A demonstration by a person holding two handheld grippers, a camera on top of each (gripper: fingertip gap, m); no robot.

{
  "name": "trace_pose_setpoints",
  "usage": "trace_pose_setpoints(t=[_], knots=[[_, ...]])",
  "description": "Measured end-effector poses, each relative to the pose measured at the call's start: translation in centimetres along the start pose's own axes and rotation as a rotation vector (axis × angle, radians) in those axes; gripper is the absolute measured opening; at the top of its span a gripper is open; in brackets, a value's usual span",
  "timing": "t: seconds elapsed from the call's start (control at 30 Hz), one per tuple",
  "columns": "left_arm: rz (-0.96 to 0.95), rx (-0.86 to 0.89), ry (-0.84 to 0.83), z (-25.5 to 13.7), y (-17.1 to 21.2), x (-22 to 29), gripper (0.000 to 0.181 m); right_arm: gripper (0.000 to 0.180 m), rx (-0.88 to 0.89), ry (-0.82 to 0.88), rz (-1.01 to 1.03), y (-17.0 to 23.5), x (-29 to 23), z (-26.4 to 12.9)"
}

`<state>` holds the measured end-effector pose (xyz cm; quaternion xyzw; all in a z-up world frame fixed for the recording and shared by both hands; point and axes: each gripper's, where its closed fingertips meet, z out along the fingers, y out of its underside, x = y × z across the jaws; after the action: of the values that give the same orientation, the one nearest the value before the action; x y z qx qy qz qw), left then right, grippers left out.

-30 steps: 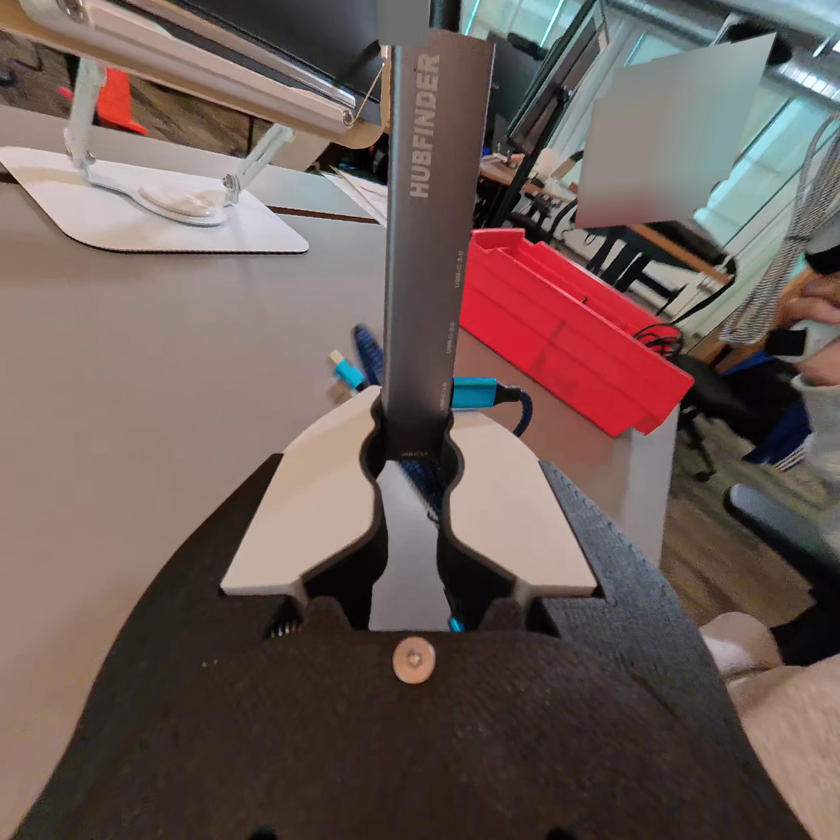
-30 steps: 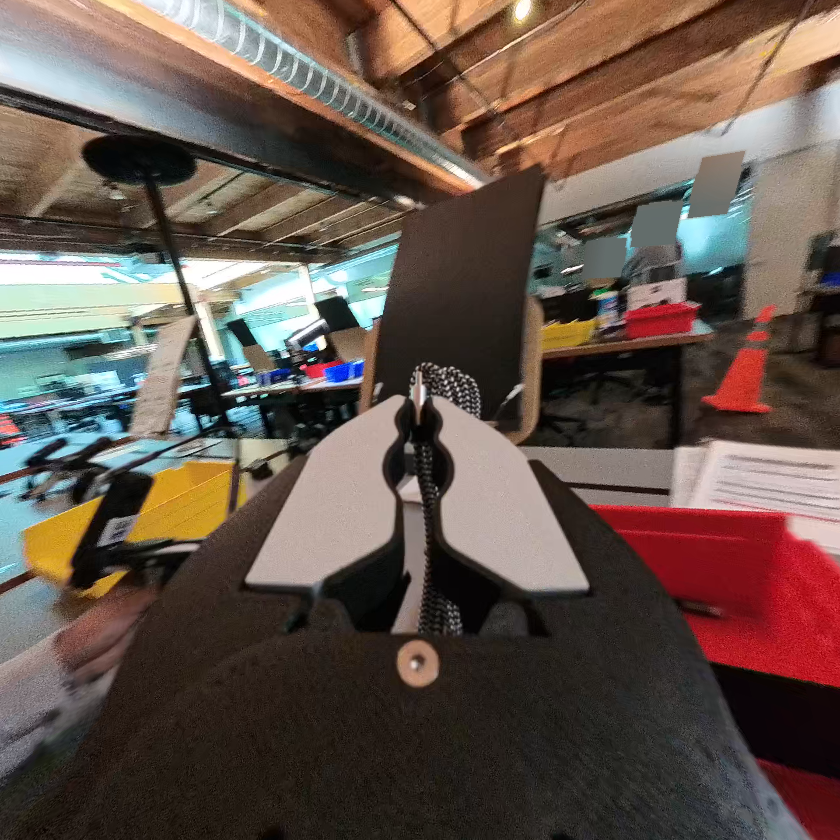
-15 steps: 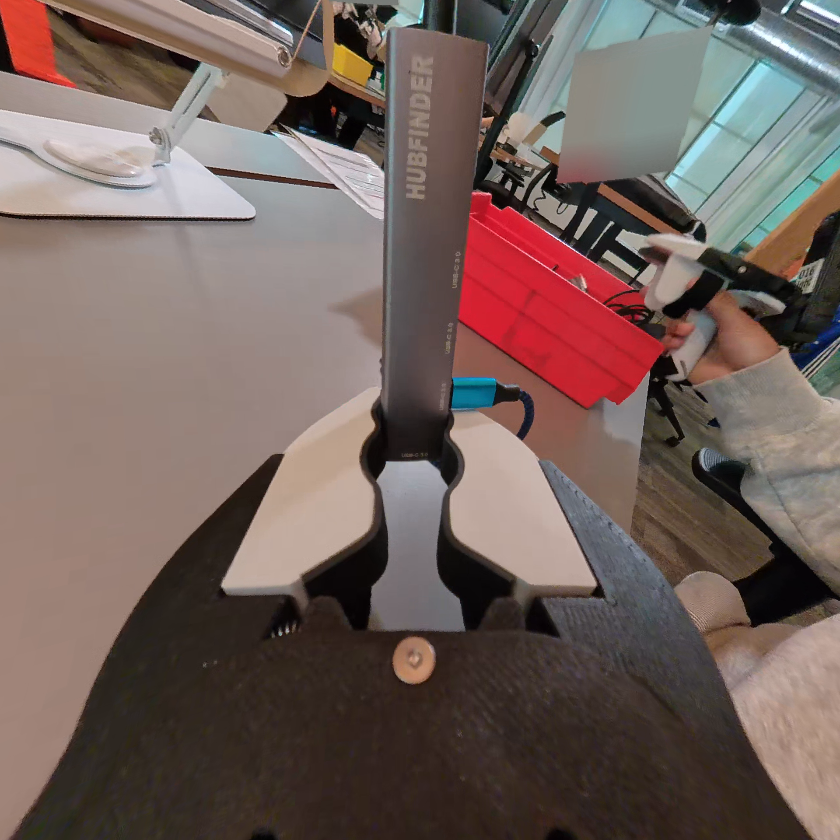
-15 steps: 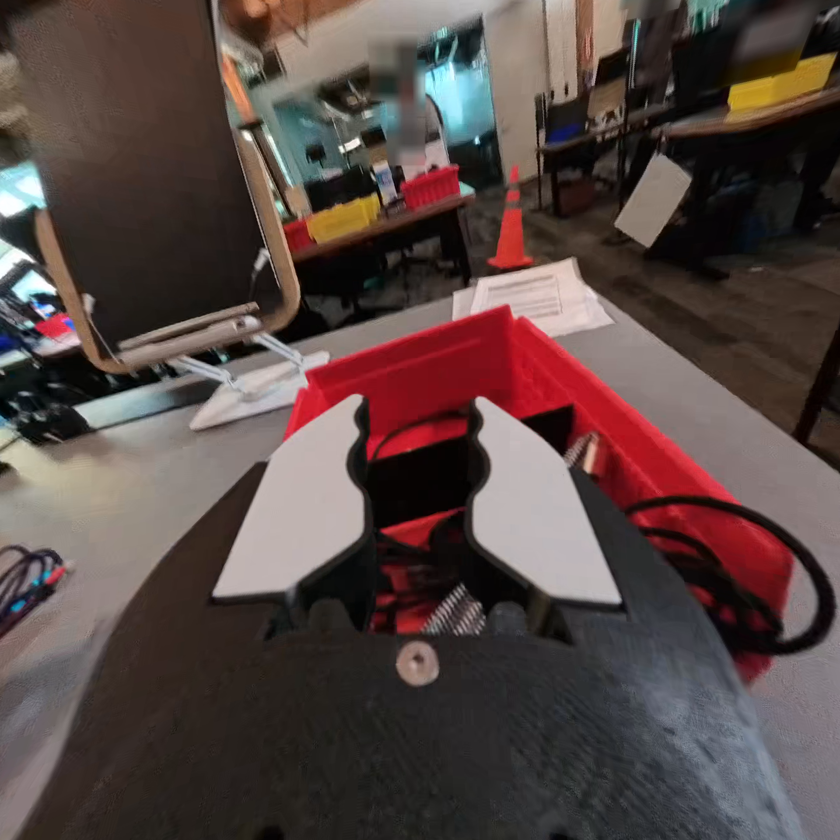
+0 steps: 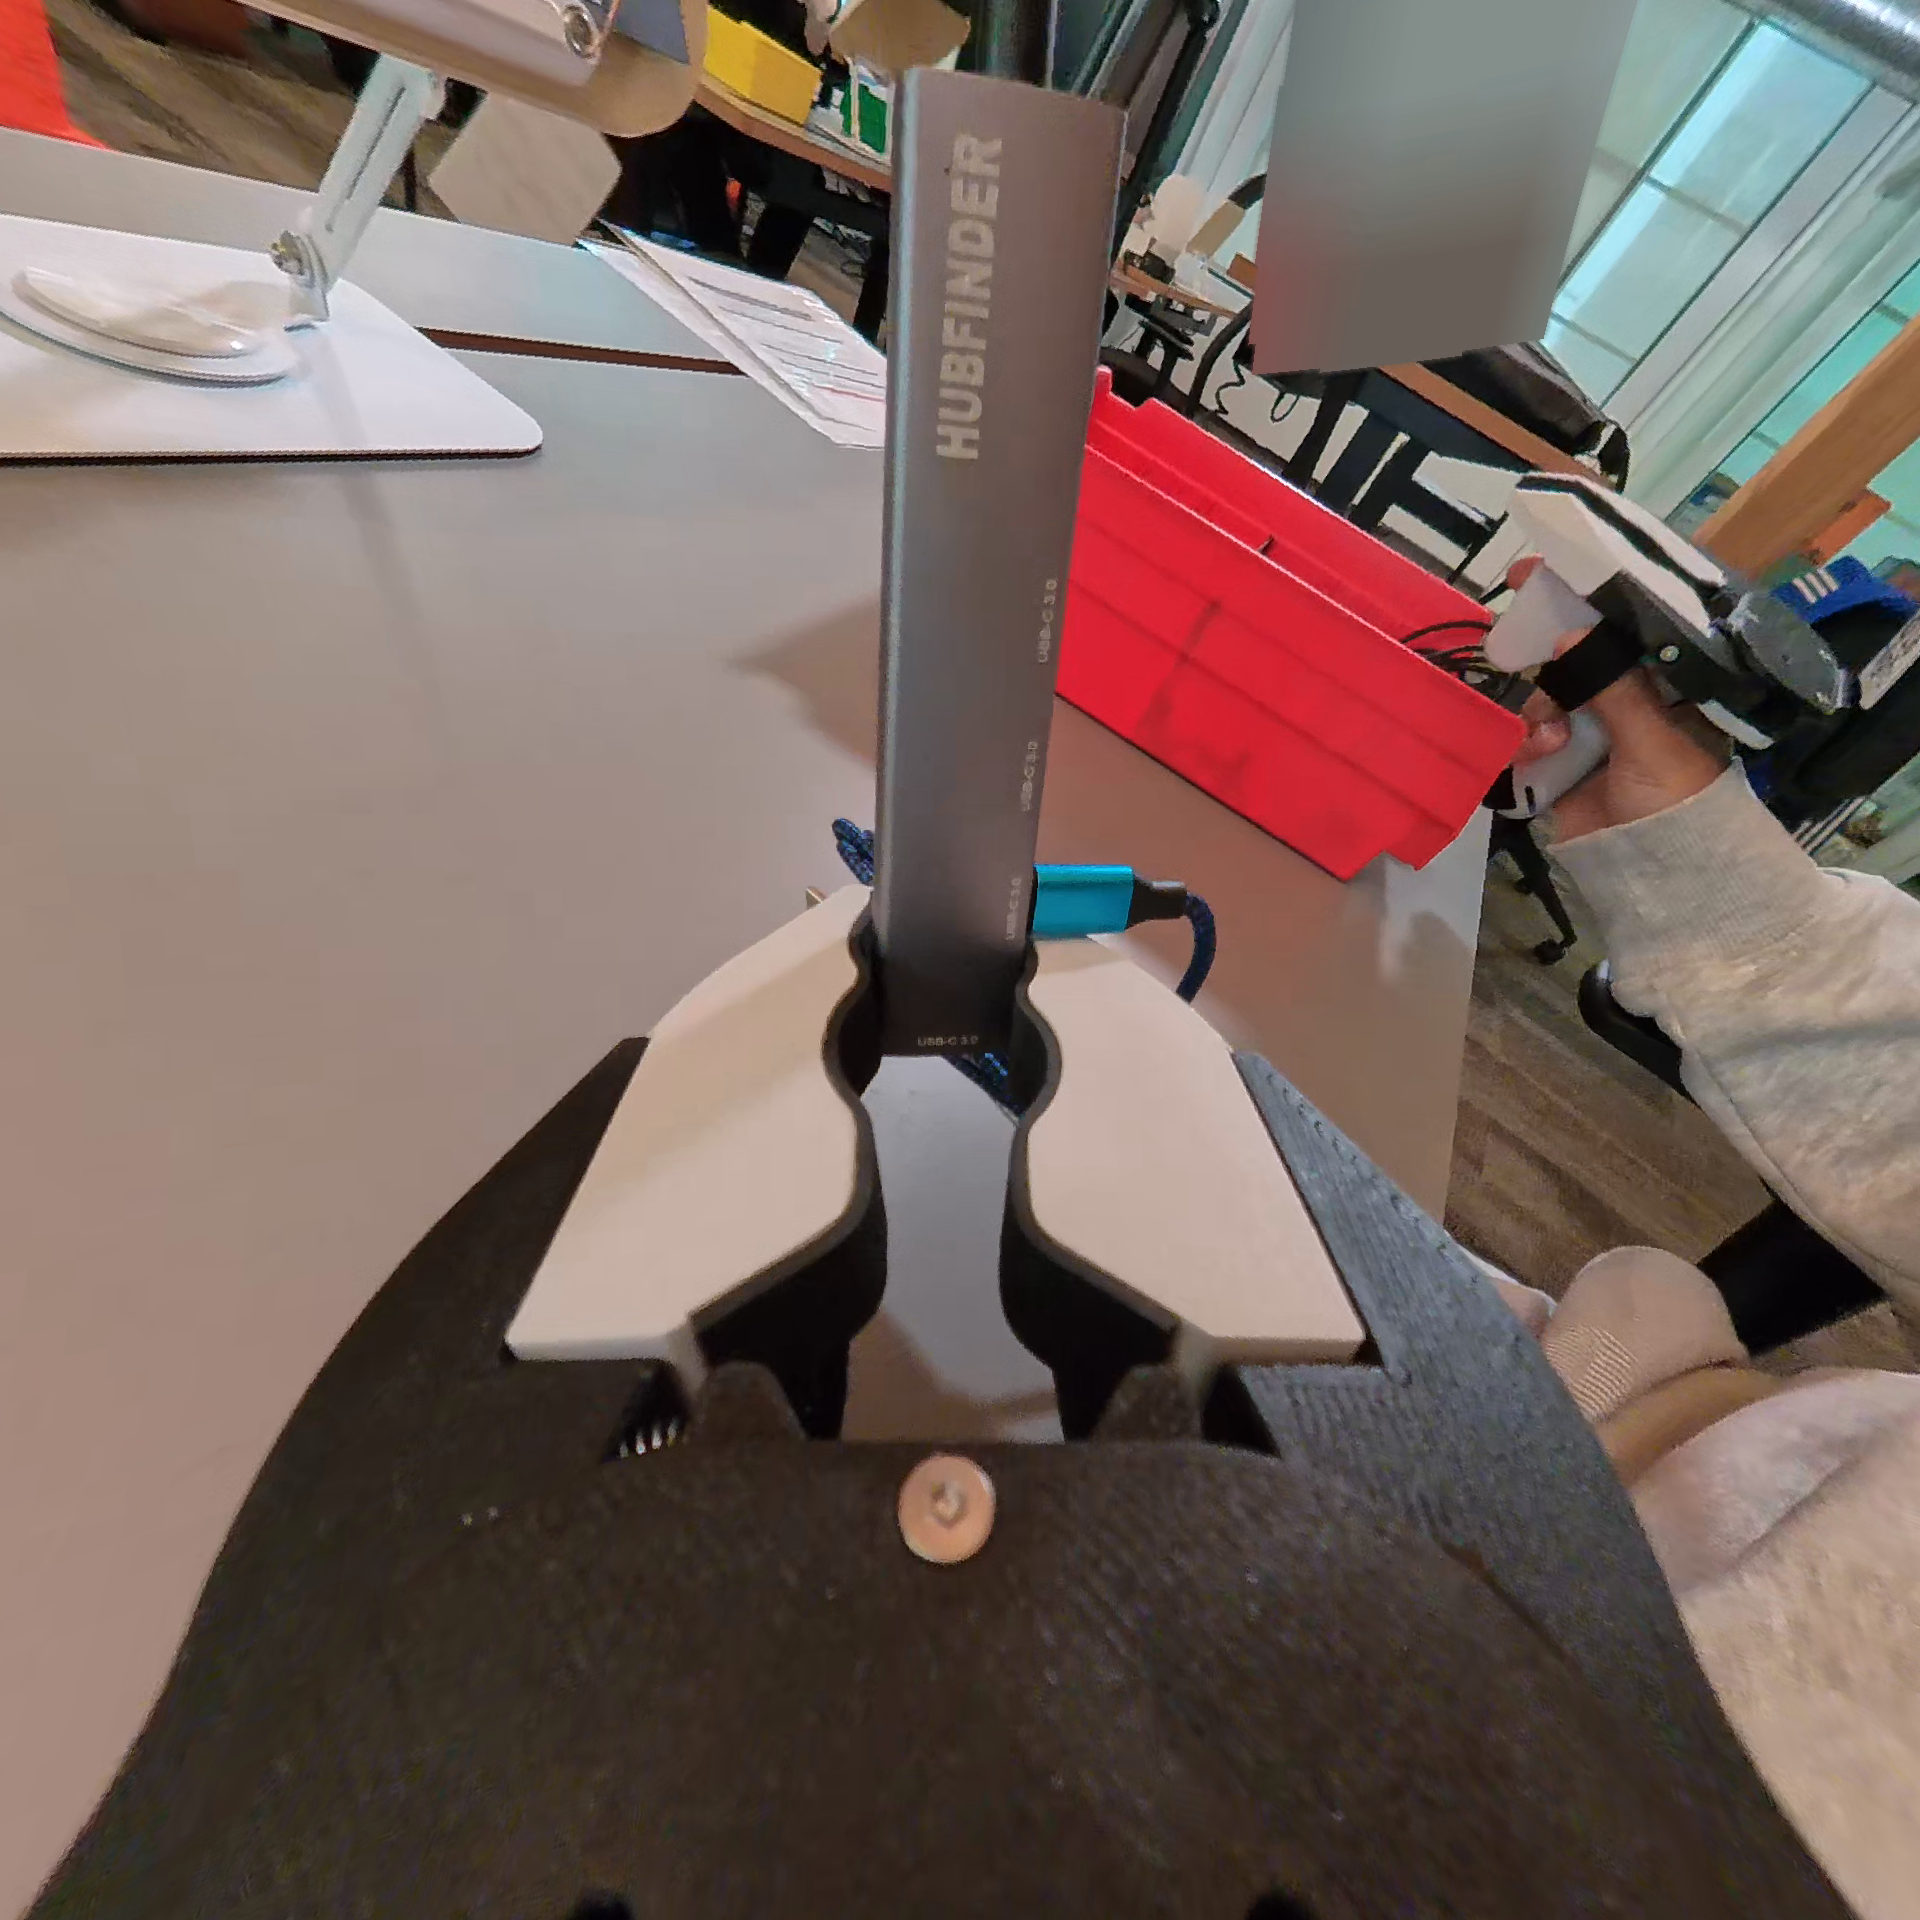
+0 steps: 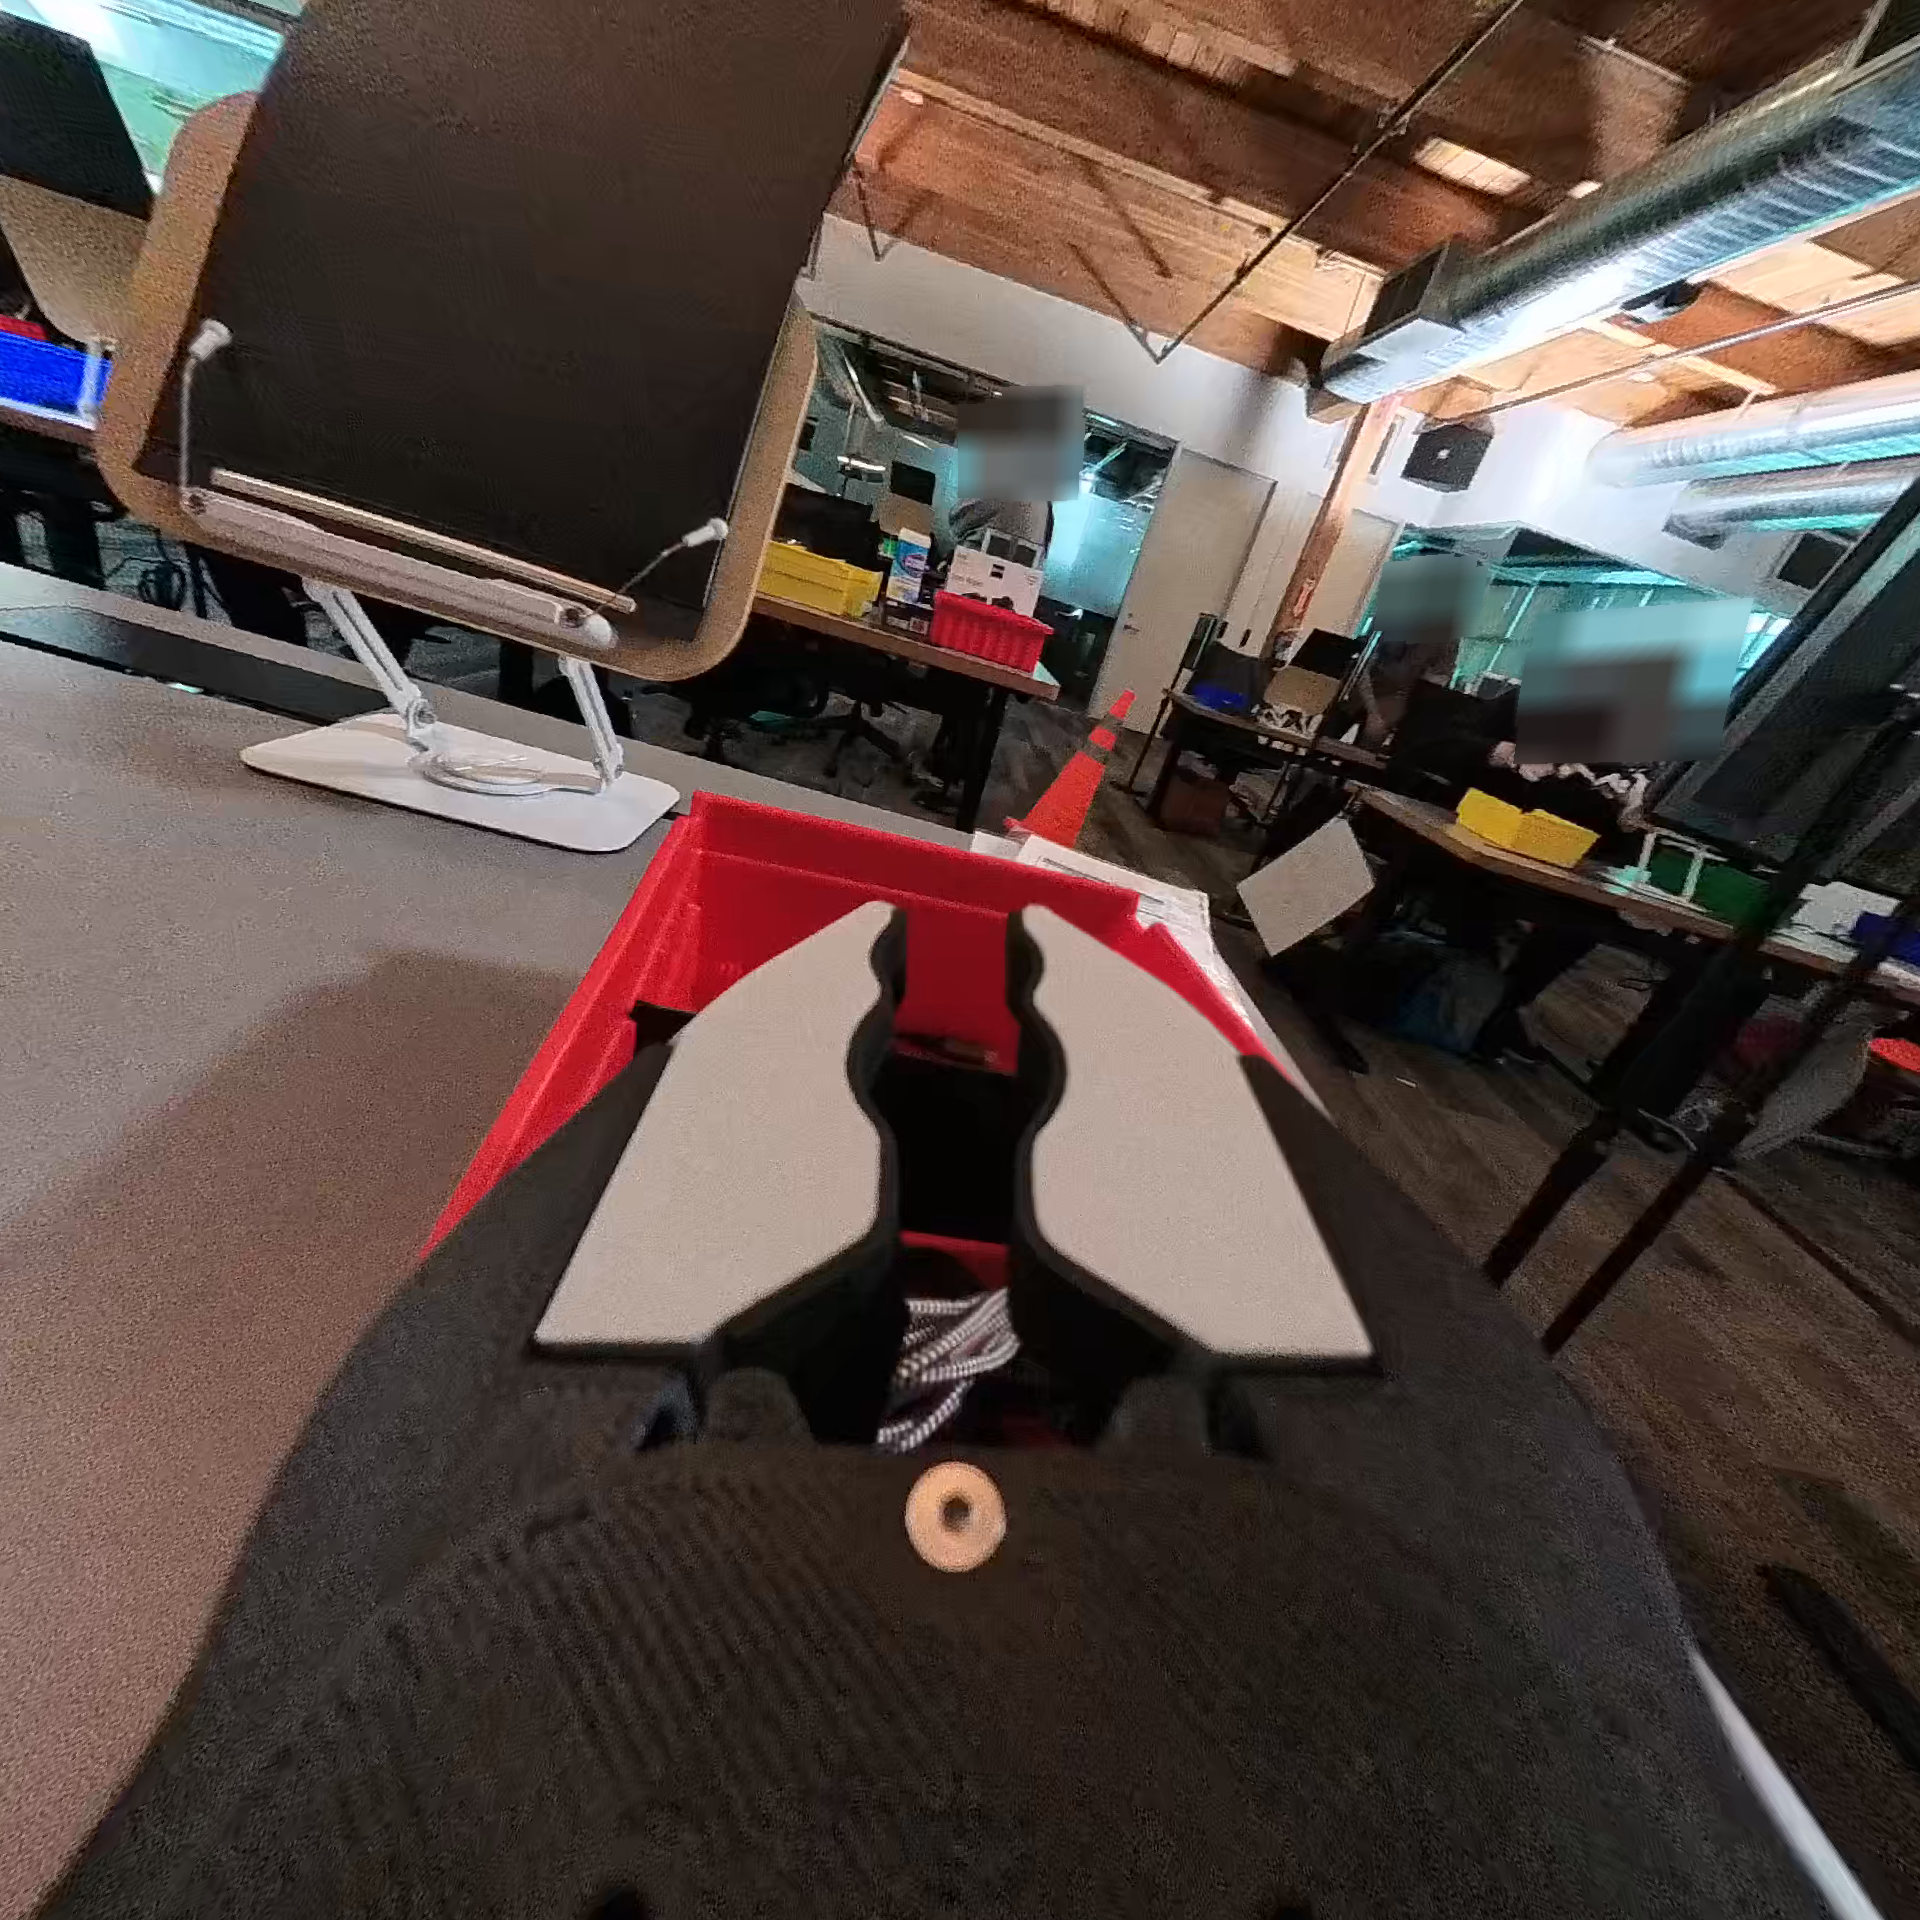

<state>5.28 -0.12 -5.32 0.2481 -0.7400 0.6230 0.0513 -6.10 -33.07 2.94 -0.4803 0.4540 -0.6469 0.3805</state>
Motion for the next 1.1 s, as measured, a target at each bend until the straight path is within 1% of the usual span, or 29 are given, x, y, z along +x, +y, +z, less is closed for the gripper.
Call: trace_pose_setpoints(t=[0.17, 0.3, 0.4, 0.57, 0.7, 0.87, 1.0, 1.1], knots=[[0.049, -0.005, 0.002, 0.2, 0.0, 1.2, 0.021, 0.015, 0.025, -0.052, 0.068, -0.5, 0.1, -1.2], [0.069, -0.016, 0.002, -0.1, 0.8, 2.3, 0.021, 0.013, 0.041, -0.065, 0.070, -0.9, 0.3, -2.5], [0.077, -0.022, -0.010, -1.0, 1.6, 3.4, 0.021, 0.010, 0.062, -0.075, 0.090, -1.3, 0.3, -3.4], [0.139, -0.054, -0.064, -3.3, 3.3, 4.5, 0.022, 0.004, 0.181, -0.146, 0.173, -4.1, -1.3, -3.8], [0.173, -0.037, -0.122, -4.8, 3.3, 4.2, 0.021, 0.002, 0.276, -0.262, 0.191, -6.8, -4.7, -3.5], [0.128, -0.024, -0.137, -5.6, 3.7, 3.6, 0.021, 0.008, 0.272, -0.490, 0.281, -8.6, -10.1, -2.9], [0.088, -0.017, -0.134, -6.0, 3.9, 3.3, 0.021, 0.008, 0.236, -0.621, 0.334, -8.2, -12.7, -2.7], [0.081, -0.008, -0.124, -6.0, 3.7, 3.3, 0.021, 0.008, 0.220, -0.654, 0.404, -7.6, -12.6, -2.7]])
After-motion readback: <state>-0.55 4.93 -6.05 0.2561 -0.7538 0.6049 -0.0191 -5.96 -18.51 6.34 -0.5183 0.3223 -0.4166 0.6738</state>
